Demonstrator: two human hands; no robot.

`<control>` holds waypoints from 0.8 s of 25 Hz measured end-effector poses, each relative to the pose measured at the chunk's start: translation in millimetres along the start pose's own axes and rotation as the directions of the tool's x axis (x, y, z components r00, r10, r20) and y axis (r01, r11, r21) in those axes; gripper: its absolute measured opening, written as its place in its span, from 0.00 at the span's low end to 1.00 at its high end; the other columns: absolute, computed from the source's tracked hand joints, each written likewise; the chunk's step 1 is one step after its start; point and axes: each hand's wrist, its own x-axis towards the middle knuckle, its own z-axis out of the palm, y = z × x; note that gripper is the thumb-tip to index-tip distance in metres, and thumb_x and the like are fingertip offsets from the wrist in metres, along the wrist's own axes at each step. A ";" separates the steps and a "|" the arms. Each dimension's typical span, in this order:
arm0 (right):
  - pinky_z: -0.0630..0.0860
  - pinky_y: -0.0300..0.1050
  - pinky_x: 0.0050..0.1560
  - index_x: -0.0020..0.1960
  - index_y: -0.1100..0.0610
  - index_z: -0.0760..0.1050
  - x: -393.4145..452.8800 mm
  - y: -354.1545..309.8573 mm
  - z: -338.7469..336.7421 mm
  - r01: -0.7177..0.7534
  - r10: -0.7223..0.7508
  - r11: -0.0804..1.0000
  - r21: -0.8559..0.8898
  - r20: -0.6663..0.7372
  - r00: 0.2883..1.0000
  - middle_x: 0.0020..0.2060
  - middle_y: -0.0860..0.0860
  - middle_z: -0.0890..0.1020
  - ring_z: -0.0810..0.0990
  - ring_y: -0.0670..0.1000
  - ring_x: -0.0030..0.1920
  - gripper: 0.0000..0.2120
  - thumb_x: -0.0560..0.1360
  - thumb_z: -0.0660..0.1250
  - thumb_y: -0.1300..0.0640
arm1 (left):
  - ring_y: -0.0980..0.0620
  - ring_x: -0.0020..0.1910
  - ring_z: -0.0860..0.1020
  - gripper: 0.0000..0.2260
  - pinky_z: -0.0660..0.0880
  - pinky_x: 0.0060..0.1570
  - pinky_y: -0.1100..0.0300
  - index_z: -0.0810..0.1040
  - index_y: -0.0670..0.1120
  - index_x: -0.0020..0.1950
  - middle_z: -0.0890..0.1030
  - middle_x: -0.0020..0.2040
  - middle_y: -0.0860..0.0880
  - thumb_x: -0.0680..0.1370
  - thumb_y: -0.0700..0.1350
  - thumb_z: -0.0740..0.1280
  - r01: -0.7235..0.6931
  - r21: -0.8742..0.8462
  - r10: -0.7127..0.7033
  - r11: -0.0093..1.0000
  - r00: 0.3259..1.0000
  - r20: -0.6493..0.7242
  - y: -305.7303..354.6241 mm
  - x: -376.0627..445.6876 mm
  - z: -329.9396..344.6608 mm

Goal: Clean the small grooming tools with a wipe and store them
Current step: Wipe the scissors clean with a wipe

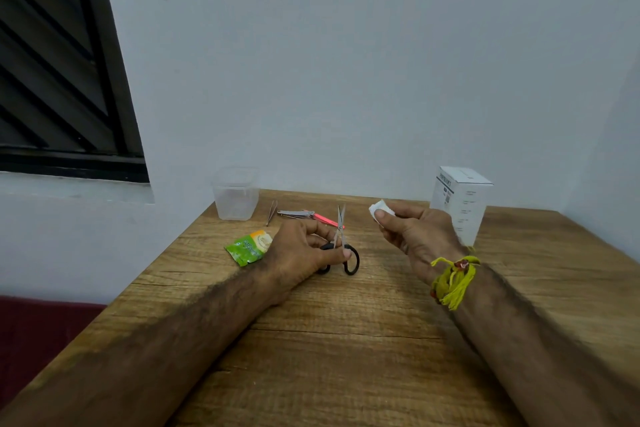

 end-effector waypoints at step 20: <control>0.77 0.52 0.46 0.50 0.61 0.84 -16.7 21.9 29.1 0.827 -0.807 0.107 -0.551 0.438 0.396 0.45 0.53 0.82 0.79 0.51 0.47 0.09 0.72 0.69 0.65 | 0.53 0.39 0.84 0.09 0.79 0.39 0.59 0.87 0.45 0.45 0.87 0.40 0.49 0.67 0.40 0.80 -0.159 -0.026 0.160 0.987 0.986 0.038 -11.9 14.2 9.1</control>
